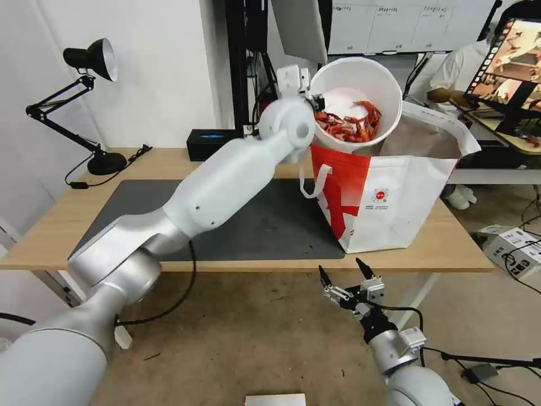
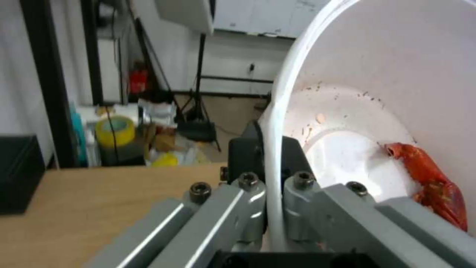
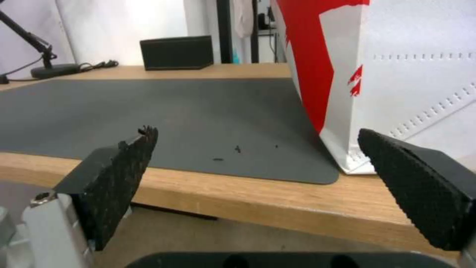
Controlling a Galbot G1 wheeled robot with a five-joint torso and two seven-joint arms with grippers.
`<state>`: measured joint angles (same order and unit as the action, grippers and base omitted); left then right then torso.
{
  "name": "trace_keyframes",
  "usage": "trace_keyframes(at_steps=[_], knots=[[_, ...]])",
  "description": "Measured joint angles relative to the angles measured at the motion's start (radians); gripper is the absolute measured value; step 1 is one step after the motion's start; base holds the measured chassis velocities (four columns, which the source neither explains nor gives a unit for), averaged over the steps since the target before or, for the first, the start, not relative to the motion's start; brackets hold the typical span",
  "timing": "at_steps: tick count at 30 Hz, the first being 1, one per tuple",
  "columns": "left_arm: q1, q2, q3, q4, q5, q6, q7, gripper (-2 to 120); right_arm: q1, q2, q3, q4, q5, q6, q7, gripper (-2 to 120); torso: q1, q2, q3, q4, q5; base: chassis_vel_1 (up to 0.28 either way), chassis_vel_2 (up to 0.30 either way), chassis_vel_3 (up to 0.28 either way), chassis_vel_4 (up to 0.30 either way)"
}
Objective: Pick up the trash from the table and place it into the takeout bag.
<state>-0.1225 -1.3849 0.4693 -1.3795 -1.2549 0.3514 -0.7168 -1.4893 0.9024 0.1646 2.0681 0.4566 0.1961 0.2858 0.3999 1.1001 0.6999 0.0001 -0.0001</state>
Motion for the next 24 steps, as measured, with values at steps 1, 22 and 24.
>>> trace_keyframes(at_steps=[1, 22, 24], knots=[[0.0, 0.013, 0.019, -0.014, 0.017, -0.001, 0.017, 0, 0.0, 0.0, 0.0, 0.0, 0.0, 0.0, 0.0, 100, 0.0, 0.0, 0.0, -0.0001, 0.0, 0.0, 0.0, 0.0, 0.0], [-0.021, 0.061, 0.021, -0.076, -0.234, 0.293, 0.054, 11, 0.0, 0.0, 0.0, 0.0, 0.0, 0.0, 0.0, 100, 0.0, 0.0, 0.0, -0.0001, 0.0, 0.0, 0.0, 0.0, 0.0], [-0.021, 0.065, 0.016, -0.084, -0.261, 0.334, 0.057, 17, 0.0, 0.0, 0.0, 0.0, 0.0, 0.0, 0.0, 100, 0.0, 0.0, 0.0, -0.0001, 0.0, 0.0, 0.0, 0.0, 0.0]])
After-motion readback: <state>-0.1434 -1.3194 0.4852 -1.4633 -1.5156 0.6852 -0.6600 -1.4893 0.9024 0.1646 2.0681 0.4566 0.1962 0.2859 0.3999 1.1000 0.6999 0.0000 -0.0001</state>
